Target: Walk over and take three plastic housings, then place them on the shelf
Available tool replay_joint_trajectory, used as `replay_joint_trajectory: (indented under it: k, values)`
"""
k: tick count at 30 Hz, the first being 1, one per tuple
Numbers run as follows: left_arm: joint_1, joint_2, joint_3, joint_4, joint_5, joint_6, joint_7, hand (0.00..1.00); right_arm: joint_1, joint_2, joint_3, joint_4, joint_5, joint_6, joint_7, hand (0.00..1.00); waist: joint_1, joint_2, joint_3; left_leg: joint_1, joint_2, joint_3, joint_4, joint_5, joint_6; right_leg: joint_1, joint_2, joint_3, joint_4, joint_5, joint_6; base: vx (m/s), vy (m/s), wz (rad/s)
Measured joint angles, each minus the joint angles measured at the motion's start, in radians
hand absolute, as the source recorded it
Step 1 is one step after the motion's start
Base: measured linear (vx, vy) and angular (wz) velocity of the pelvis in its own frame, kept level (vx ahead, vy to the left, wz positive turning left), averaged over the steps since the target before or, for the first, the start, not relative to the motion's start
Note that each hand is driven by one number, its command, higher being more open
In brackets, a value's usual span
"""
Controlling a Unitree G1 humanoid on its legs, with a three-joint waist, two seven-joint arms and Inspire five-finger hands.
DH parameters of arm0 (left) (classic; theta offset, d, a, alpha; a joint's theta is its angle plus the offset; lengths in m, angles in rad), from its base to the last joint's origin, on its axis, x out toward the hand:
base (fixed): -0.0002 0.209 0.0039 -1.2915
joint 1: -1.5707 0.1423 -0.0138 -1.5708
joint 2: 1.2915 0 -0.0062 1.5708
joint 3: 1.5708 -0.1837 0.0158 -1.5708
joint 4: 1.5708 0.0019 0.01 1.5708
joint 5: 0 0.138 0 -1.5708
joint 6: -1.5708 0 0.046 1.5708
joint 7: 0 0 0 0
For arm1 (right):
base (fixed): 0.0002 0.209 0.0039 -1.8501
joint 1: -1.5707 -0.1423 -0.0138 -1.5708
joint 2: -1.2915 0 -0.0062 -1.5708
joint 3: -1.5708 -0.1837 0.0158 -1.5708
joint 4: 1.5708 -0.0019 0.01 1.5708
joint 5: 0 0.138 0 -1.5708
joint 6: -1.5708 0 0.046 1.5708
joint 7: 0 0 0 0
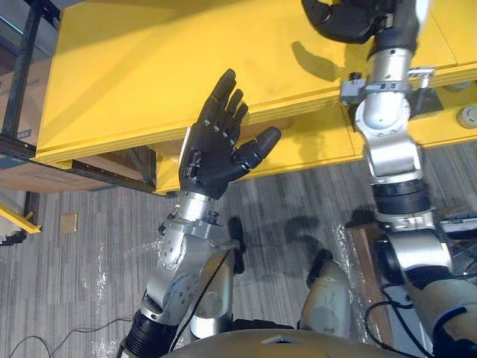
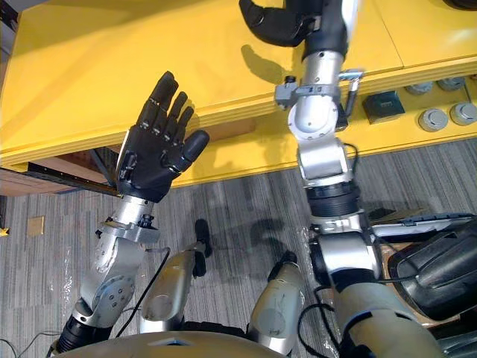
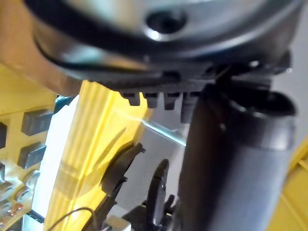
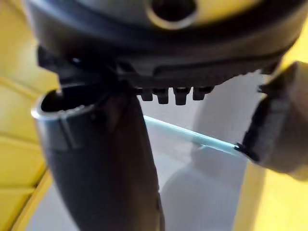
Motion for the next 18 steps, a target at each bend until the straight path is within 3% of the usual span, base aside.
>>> replay_joint_trajectory:
  k: [3, 6, 12, 18]
  values:
    - [0.029, 0.03, 0.001, 0.0, -0.009, -0.024, -0.003, 1.0, -0.024, -0.13, 0.054, 0.002, -0.016, 0.025, 0.089, 1.0, 0.0, -0.011, 0.001, -0.007, 0.012, 0.0, 0.004, -0.003, 0.0, 0.006, 0.016, -0.004, -0.026, 0.015, 0.0, 0.02, -0.019, -0.04]
    - [0.043, 0.07, 0.0, 0.0, -0.011, -0.033, -0.018, 1.0, -0.09, -0.237, 0.165, 0.07, -0.036, 0.052, 0.188, 1.0, 0.0, -0.039, 0.001, -0.026, 0.03, -0.008, 0.031, -0.013, -0.004, 0.008, 0.033, -0.013, -0.03, 0.018, -0.003, 0.01, -0.036, -0.01]
    - [0.068, 0.115, 0.006, 0.009, -0.022, -0.042, -0.058, 1.0, -0.22, -0.347, 0.295, 0.253, -0.02, 0.086, 0.343, 1.0, 0.016, -0.055, 0.001, -0.039, 0.042, -0.042, 0.057, -0.024, -0.009, 0.042, 0.048, -0.049, -0.052, 0.022, -0.005, -0.02, -0.012, 0.11]
    - [0.066, 0.125, 0.014, 0.016, -0.027, -0.042, -0.076, 1.0, -0.313, -0.374, 0.386, 0.421, 0.033, 0.145, 0.455, 1.0, 0.039, -0.056, 0.001, -0.046, 0.044, -0.05, 0.067, -0.029, -0.013, 0.047, 0.05, -0.058, -0.056, 0.023, -0.006, -0.03, 0.002, 0.03]
